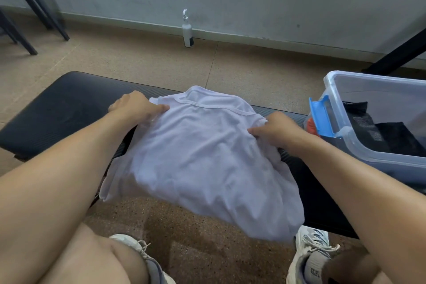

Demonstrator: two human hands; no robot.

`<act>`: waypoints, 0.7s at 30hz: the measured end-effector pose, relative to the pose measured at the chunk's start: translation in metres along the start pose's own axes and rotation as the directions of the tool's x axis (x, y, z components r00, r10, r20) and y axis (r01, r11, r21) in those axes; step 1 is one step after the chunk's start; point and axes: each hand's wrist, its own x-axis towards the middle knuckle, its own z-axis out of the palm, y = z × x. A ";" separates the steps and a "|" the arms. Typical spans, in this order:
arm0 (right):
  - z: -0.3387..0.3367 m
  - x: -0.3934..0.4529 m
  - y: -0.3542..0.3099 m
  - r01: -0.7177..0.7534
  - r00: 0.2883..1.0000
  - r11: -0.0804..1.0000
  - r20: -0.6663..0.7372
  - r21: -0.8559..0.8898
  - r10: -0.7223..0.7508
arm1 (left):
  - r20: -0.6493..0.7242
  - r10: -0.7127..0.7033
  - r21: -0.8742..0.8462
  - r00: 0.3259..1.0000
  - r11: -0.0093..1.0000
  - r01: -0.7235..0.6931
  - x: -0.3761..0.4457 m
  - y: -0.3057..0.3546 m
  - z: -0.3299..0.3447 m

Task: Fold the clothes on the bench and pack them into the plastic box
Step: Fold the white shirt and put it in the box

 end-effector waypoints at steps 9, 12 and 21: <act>0.011 -0.027 -0.025 -0.016 0.999 0.676 0.044 0.737 -0.024 | -0.176 0.115 -0.582 0.978 0.789 -0.197 -0.042 0.015 0.001; 0.014 -0.041 -0.034 -0.001 0.992 0.645 0.082 0.764 -0.096 | -0.279 0.202 -0.595 0.939 0.731 -0.335 -0.068 0.032 -0.002; 0.022 -0.065 -0.050 -0.051 0.966 0.530 0.176 0.846 -0.188 | -0.385 0.433 -0.510 0.815 0.637 -0.579 -0.134 0.063 0.017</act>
